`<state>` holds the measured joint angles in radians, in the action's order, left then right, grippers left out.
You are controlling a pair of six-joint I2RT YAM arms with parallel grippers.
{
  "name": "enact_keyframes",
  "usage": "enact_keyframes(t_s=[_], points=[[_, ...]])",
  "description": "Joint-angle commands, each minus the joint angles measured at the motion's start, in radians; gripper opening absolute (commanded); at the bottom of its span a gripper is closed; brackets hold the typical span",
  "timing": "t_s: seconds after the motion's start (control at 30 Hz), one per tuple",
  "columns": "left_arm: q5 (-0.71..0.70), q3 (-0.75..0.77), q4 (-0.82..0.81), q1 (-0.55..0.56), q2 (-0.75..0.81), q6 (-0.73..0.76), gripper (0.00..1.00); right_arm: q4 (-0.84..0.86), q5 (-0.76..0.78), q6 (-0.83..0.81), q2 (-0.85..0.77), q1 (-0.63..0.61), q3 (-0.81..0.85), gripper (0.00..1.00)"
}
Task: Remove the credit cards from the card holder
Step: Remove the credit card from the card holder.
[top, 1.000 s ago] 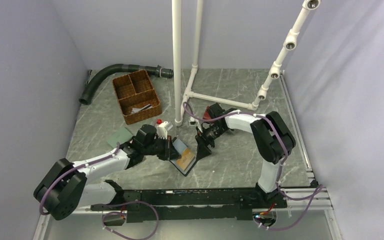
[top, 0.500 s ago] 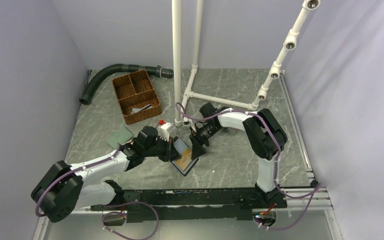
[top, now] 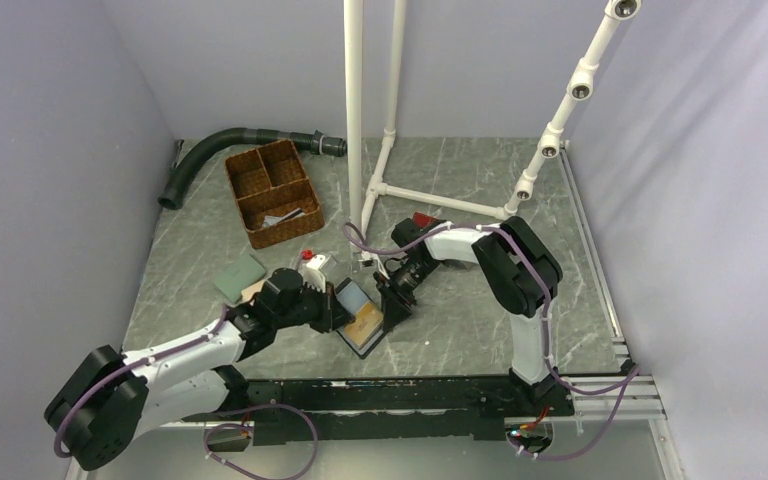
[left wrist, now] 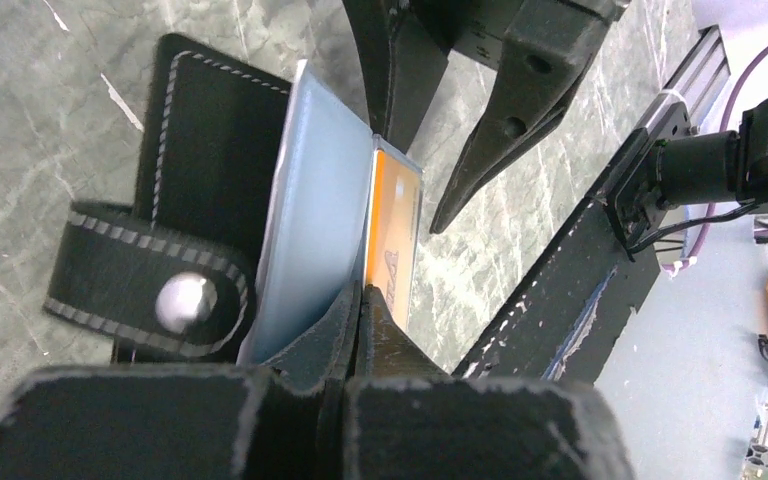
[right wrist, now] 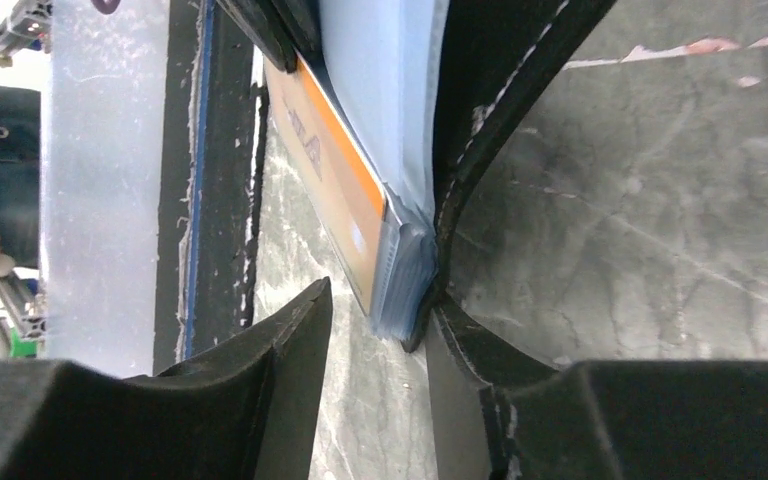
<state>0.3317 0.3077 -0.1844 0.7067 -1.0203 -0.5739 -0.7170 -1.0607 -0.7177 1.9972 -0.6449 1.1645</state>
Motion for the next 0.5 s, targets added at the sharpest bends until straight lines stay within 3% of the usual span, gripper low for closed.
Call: enact_keyframes(t_s=[0.0, 0.3, 0.47], points=[[-0.046, -0.015, -0.088, 0.004, 0.045, -0.056, 0.0, -0.078, -0.101, -0.109, 0.019, -0.002, 0.025, 0.38], [-0.074, -0.038, -0.099, 0.003, 0.069, -0.098, 0.0, -0.097, -0.116, -0.108, 0.027, 0.002, 0.037, 0.01], [-0.097, -0.037, -0.055, 0.004, 0.115, -0.09, 0.0, -0.139, -0.098, -0.098, 0.053, 0.015, 0.064, 0.0]])
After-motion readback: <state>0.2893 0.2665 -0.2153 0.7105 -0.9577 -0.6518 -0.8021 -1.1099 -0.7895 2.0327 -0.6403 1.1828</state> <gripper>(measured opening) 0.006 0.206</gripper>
